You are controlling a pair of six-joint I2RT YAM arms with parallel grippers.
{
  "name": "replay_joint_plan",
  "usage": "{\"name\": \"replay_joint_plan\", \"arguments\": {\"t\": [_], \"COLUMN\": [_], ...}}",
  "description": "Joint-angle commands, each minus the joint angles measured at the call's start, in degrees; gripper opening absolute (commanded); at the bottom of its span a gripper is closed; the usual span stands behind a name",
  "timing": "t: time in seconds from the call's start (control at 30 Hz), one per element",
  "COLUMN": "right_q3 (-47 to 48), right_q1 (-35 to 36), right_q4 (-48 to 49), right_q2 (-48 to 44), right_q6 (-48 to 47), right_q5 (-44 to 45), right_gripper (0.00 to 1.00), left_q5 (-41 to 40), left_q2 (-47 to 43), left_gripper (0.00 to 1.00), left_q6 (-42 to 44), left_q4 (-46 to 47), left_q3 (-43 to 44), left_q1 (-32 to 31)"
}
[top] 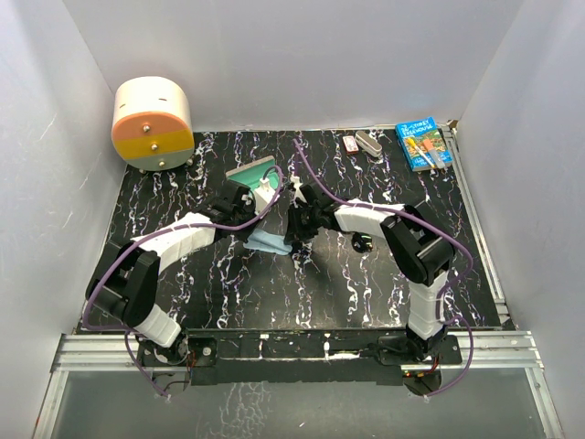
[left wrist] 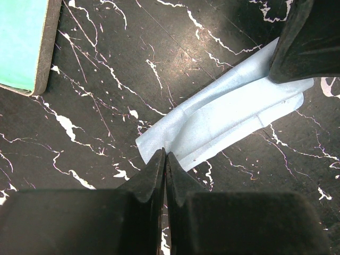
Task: Organize the sunglasses
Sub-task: Fold the glasses cleaning cloth at the center of the board.
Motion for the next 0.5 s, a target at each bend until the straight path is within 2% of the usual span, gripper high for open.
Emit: {"name": "replay_joint_plan", "arguments": {"t": [0.0, 0.47], "right_q3": [2.79, 4.65], "right_q1": [-0.07, -0.91], "right_q4": [1.66, -0.44], "right_q2": [0.23, 4.63], "right_q6": [0.24, 2.3], "right_q5": [0.9, 4.69], "right_gripper": [0.08, 0.08], "left_q5": [1.56, 2.28], "left_q2": [-0.91, -1.43], "left_gripper": [0.0, 0.0], "left_q6": [0.33, 3.1], "left_q4": [0.09, 0.38], "left_q3": [0.08, -0.89], "left_q1": [-0.1, -0.07]}}
